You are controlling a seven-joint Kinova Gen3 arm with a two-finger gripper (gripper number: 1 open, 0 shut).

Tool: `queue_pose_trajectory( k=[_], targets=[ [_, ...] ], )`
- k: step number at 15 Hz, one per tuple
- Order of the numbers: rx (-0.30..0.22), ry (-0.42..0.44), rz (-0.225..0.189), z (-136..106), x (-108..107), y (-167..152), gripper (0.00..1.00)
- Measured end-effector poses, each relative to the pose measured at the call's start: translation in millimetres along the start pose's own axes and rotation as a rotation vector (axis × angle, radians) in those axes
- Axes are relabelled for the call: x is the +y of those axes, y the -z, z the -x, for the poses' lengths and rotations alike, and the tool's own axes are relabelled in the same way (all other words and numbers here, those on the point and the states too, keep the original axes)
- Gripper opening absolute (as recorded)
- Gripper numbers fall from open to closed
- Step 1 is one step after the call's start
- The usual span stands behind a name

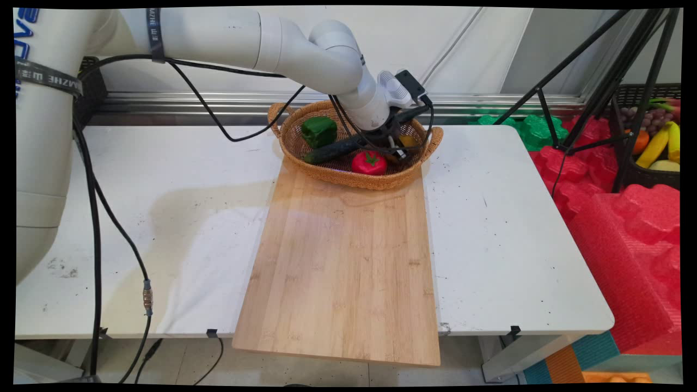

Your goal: Place the picked object on the cutting board

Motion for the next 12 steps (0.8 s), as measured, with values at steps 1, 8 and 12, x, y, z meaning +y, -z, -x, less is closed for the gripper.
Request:
queue_pose_trajectory(
  k=[1,8,12],
  targets=[
    [0.004,0.004,-0.004,0.2,-0.8,0.7,0.0],
    [0.048,-0.017,-0.039,-3.2,-3.0,40.8,0.0],
    [0.076,-0.091,-0.047,-3.2,7.4,98.0,0.0]
  ],
)
